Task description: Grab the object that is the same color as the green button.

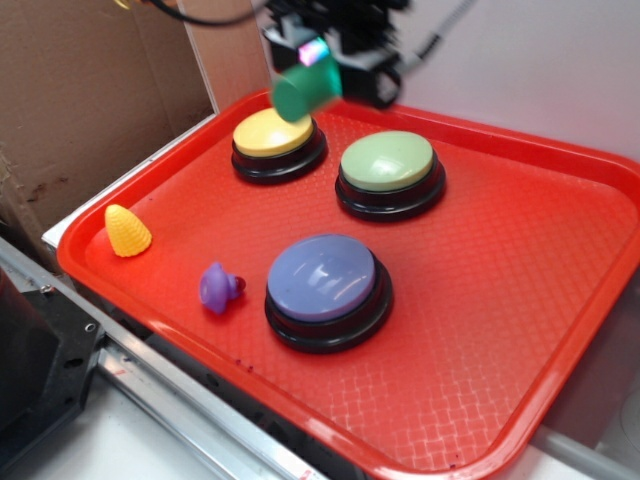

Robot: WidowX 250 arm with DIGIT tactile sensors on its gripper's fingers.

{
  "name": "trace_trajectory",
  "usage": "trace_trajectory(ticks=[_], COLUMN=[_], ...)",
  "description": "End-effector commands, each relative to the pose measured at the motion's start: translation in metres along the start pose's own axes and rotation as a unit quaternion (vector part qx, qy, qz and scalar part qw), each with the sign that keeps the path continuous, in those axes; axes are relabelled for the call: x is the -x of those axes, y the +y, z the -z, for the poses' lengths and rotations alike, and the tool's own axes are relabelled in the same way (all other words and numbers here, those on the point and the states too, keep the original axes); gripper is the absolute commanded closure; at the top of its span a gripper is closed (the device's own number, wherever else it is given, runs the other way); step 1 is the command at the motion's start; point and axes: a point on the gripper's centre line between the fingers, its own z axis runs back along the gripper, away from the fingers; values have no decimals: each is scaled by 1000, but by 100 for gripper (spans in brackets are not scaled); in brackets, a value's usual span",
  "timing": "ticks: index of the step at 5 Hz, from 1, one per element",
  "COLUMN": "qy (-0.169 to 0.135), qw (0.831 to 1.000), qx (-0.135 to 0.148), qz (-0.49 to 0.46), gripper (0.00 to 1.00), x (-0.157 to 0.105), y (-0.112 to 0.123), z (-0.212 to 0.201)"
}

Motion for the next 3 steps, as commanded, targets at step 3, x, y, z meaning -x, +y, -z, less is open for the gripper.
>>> trace_trajectory(ticks=[3], qy=[-22], qw=[999], qx=[39], qz=[-26], gripper=[89], x=[27], y=[61], z=[-39])
